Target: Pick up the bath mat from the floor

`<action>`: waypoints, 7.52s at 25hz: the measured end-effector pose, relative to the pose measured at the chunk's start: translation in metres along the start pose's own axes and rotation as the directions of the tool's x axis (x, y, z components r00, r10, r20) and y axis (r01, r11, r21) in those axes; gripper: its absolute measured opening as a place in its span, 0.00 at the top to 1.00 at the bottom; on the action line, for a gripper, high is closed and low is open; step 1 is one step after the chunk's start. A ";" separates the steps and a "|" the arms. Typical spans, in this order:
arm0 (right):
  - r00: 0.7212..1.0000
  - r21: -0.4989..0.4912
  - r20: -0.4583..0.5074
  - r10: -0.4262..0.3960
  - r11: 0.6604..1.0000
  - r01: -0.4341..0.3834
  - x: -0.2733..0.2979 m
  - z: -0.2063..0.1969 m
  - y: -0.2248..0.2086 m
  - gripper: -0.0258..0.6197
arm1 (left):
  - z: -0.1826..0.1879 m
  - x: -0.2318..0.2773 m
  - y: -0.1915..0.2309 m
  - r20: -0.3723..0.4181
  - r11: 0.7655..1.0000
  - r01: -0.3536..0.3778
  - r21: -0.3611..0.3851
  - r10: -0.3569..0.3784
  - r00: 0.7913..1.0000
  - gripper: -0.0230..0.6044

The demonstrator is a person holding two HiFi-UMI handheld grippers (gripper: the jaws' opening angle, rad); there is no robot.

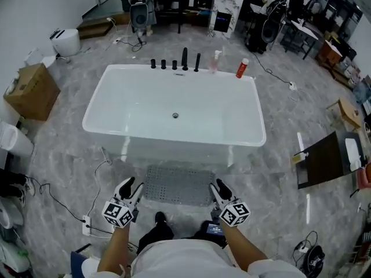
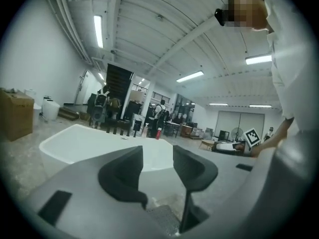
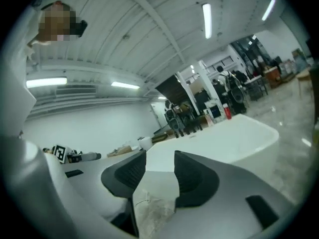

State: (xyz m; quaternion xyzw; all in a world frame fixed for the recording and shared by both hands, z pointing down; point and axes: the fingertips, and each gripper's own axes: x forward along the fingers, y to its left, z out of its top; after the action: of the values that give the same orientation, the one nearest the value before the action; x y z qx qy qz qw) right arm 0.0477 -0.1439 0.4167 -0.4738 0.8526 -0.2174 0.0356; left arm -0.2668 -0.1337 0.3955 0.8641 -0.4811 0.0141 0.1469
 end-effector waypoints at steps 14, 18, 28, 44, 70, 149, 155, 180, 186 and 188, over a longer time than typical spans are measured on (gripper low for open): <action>0.900 -0.002 -0.370 -0.233 0.968 0.250 -0.015 -0.189 -0.125 0.63 | -0.182 0.040 0.139 -0.283 0.946 -0.083 -0.313 -0.009 0.959 0.65; 0.871 -0.015 -0.431 -0.236 0.967 0.255 0.007 -0.248 -0.191 0.62 | -0.251 0.071 0.170 -0.355 0.924 -0.151 -0.351 0.017 0.935 0.65; 0.757 0.035 -0.602 -0.255 0.938 0.345 0.011 -0.419 -0.318 0.62 | -0.463 0.089 0.217 -0.625 0.901 -0.261 -0.347 -0.014 0.780 0.61; 0.659 0.057 -0.708 -0.254 0.909 0.412 0.024 -0.614 -0.431 0.60 | -0.694 0.130 0.263 -0.774 0.905 -0.275 -0.324 -0.086 0.628 0.55; 0.590 0.018 -0.760 -0.272 0.899 0.437 0.060 -0.754 -0.536 0.58 | -0.867 0.169 0.369 -0.837 0.902 -0.356 -0.243 -0.009 0.547 0.51; 0.969 -0.376 0.141 0.202 0.917 -0.136 -0.189 0.163 0.061 0.90 | 0.145 -0.118 -0.207 0.146 0.981 -0.004 0.196 -0.025 0.989 0.93; 0.961 -0.369 0.145 0.234 0.914 -0.167 -0.215 0.154 0.074 0.90 | 0.135 -0.151 -0.235 0.126 0.978 -0.026 0.205 -0.001 0.992 0.93; 0.981 -0.324 0.114 0.156 0.939 -0.112 -0.309 0.071 0.187 0.90 | 0.079 -0.286 -0.243 0.142 0.977 0.036 0.209 -0.066 0.988 0.93; 0.972 -0.355 0.126 0.196 0.924 -0.140 -0.334 0.077 0.184 0.90 | 0.087 -0.302 -0.273 0.188 0.975 0.012 0.222 -0.055 0.981 0.93; 0.969 -0.381 0.139 0.206 0.914 -0.140 -0.347 0.082 0.178 0.90 | 0.088 -0.301 -0.287 0.202 0.973 0.006 0.231 -0.054 0.978 0.93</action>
State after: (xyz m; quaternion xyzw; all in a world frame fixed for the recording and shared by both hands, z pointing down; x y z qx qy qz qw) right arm 0.1182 0.1954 0.2202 -0.4119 0.9103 -0.0072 0.0405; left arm -0.1991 0.2333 0.1925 0.8792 -0.4759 -0.0227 -0.0044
